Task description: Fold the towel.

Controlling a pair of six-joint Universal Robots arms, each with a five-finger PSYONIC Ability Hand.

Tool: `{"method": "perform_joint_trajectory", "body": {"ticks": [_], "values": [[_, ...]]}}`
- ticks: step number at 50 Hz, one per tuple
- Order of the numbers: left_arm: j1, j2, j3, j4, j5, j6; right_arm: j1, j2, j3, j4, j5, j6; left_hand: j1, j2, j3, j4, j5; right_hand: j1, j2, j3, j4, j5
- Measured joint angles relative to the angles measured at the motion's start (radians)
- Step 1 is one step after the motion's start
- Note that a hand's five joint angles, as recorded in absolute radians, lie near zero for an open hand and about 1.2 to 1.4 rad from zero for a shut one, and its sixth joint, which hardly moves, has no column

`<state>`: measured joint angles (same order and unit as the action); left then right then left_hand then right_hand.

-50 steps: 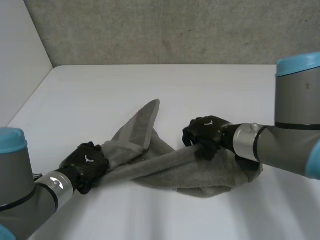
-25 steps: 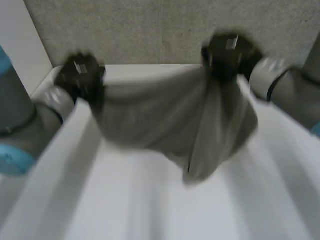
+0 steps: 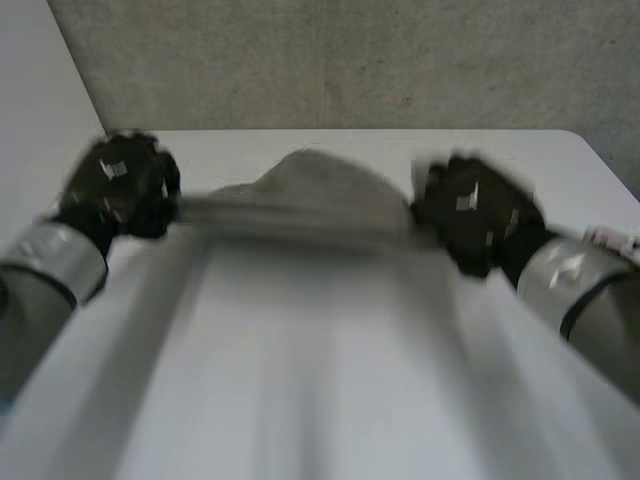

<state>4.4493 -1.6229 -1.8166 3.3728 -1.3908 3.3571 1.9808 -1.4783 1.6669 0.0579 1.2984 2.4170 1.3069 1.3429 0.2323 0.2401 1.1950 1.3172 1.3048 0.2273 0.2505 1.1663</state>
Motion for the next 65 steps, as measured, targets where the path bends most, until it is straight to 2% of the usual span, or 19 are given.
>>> {"method": "perform_joint_trajectory", "body": {"ticks": [5,11,17,22,24,33,38,48,51,55,60,65], "values": [[-0.009,-0.055,-0.151,0.094,0.011,0.102,-0.009,0.049,0.13,-0.002,0.002,-0.025,0.0,0.0,0.0,0.0,0.0,0.0,0.0,0.0,0.0,0.0],[-0.022,-0.118,-0.207,0.131,0.008,0.169,-0.015,0.11,0.163,-0.006,0.005,-0.019,-0.004,-0.014,0.0,0.0,-0.028,-0.011,-0.011,0.0,0.0,-0.012],[-0.025,-0.147,-0.206,0.126,0.005,0.186,-0.016,0.136,0.142,-0.008,0.005,-0.008,-0.058,-0.104,0.0,0.0,-0.126,-0.47,-0.468,0.0,0.0,-0.505],[-0.022,-0.144,-0.205,0.12,0.005,0.185,-0.015,0.143,0.106,-0.005,0.004,-0.001,-0.112,-0.147,0.0,0.0,-0.169,-0.906,-0.903,0.0,0.0,-1.003],[-0.021,-0.141,-0.207,0.119,0.006,0.184,-0.014,0.147,0.091,-0.003,0.004,-0.001,-0.115,-0.151,0.0,0.0,-0.172,-1.009,-1.007,0.0,0.0,-1.097],[-0.02,-0.132,-0.23,0.118,0.008,0.182,-0.015,0.197,-0.009,0.052,-0.009,-0.039,-0.159,-0.194,0.0,0.0,-0.218,-1.083,-1.056,0.0,0.0,-1.104],[-0.023,-0.13,-0.245,0.118,0.009,0.183,-0.015,0.244,-0.085,0.136,-0.036,-0.13,-0.166,-0.203,0.0,0.0,-0.227,-1.083,-1.056,0.0,0.0,-1.104],[-0.024,-0.13,-0.262,0.116,0.009,0.184,-0.016,0.361,-0.198,0.331,-0.146,-0.36,-0.166,-0.207,0.0,0.0,-0.229,-1.081,-1.056,0.0,0.0,-1.103],[-0.022,-0.13,-0.265,0.116,0.01,0.184,-0.02,0.388,-0.207,0.381,-0.14,-0.421,-0.169,-0.208,0.0,0.0,-0.229,-1.027,-1.023,0.0,0.0,-1.047],[-0.018,-0.13,-0.265,0.115,0.01,0.185,-0.05,0.387,-0.192,0.422,-0.12,-0.457,-0.17,-0.208,0.0,0.0,-0.229,-0.882,-0.864,0.0,0.0,-0.889],[-0.011,-0.131,-0.26,0.116,0.01,0.185,-0.117,0.329,-0.136,0.441,-0.117,-0.469,-0.17,-0.208,0.0,0.0,-0.229,-0.833,-0.816,0.0,0.0,-0.843],[-0.008,-0.132,-0.258,0.117,0.01,0.185,-0.182,0.262,-0.074,0.44,-0.143,-0.473,-0.17,-0.208,0.0,0.0,-0.228,-0.617,-0.605,0.0,0.0,-0.644]]}}
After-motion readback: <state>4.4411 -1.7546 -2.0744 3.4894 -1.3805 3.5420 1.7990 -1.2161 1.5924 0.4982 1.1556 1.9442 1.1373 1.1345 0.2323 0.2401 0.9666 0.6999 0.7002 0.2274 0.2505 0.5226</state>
